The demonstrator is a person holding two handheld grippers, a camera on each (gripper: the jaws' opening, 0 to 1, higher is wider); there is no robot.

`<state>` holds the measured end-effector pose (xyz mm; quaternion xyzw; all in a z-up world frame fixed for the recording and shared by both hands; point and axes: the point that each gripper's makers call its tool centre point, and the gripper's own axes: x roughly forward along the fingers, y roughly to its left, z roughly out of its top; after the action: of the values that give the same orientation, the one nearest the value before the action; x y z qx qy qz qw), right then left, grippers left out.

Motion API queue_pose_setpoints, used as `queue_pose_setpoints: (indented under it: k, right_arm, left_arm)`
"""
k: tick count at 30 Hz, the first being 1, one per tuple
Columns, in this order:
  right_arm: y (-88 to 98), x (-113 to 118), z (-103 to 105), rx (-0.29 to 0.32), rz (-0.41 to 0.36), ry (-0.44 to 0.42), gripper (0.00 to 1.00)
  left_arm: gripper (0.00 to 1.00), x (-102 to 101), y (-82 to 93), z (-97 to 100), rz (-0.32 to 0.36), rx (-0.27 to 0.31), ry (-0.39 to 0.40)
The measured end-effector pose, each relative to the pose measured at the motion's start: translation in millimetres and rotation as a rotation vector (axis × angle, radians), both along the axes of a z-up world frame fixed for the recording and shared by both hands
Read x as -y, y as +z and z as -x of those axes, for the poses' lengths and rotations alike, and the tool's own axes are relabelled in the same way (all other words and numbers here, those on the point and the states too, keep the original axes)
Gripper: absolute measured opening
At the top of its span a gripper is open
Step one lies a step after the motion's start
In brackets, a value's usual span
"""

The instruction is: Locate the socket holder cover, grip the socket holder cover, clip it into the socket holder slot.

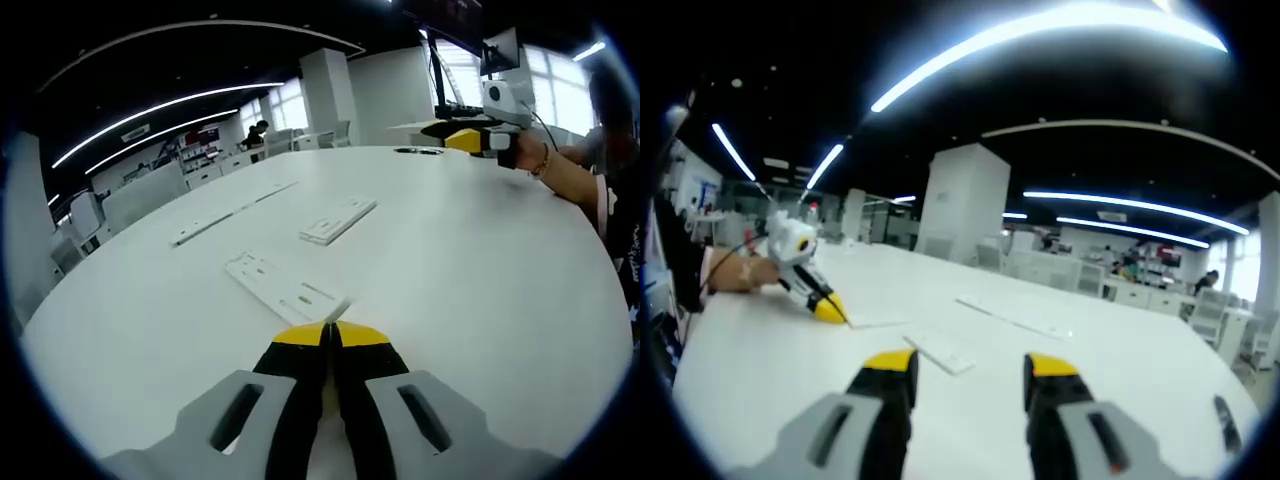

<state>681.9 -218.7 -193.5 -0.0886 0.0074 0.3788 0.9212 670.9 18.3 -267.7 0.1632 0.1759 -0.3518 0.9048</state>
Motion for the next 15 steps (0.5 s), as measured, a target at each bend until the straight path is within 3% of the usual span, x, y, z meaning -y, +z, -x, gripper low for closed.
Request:
queue_pose_setpoints:
  k: [15]
  right_arm:
    - [1.2,0.9,0.8,-0.001,-0.004,0.007,0.44]
  left_arm:
    - [0.03,0.9,-0.2,-0.2,-0.01,0.015,0.004]
